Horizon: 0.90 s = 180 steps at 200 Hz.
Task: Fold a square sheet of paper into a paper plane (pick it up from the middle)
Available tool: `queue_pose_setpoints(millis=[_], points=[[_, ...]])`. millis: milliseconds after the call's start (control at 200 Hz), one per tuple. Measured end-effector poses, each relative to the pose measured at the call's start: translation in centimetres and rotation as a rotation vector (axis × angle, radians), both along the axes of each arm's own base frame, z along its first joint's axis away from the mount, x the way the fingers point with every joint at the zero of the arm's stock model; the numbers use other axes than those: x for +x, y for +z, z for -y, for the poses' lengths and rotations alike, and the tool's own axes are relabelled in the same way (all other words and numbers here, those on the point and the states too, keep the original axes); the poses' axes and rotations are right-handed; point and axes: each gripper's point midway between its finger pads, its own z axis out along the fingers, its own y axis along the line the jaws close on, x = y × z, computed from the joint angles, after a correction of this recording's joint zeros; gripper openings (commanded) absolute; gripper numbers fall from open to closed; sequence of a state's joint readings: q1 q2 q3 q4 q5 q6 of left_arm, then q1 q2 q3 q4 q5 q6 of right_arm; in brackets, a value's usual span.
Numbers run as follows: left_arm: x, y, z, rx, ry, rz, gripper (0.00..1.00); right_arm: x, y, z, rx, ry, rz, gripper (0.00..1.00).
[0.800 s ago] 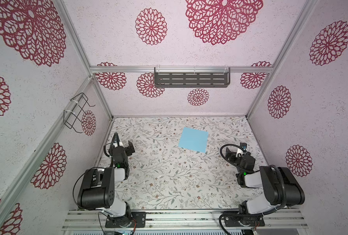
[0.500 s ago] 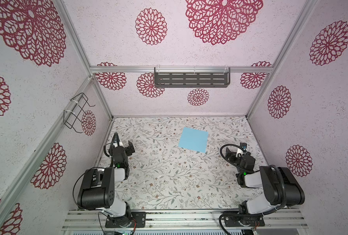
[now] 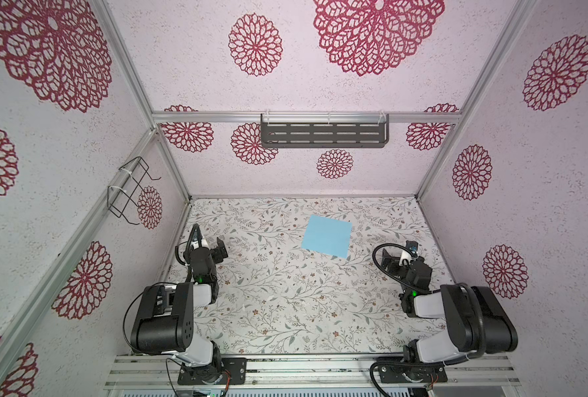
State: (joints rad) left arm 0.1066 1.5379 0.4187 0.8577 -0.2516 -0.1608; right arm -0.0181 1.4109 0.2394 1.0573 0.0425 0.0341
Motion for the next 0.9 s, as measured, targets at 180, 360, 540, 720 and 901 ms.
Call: queue_pose_setpoints(millis=[180,360,540,720,901], points=[[-1.2,2.7,-0.6,0.006,0.047,0.035,0.97,0.3,7.1,0.3,0.094,-0.047,0.105,0.99],[-0.2,8.3,-0.6,-0.079,0.122,0.067,0.97,2.8,9.2,-1.3,0.268,-0.029,0.037,0.99],[1.7,13.0,1.4,-0.249,0.061,0.103,0.97,7.4,3.6,-7.1,0.405,0.101,-0.24,0.99],[3.3,11.0,5.4,-0.381,-0.081,-0.009,0.97,10.8,-1.9,-15.9,0.474,0.253,-0.468,0.93],[4.0,8.3,8.9,-0.443,-0.177,-0.123,0.97,13.5,-4.0,-22.1,0.504,0.339,-0.563,0.9]])
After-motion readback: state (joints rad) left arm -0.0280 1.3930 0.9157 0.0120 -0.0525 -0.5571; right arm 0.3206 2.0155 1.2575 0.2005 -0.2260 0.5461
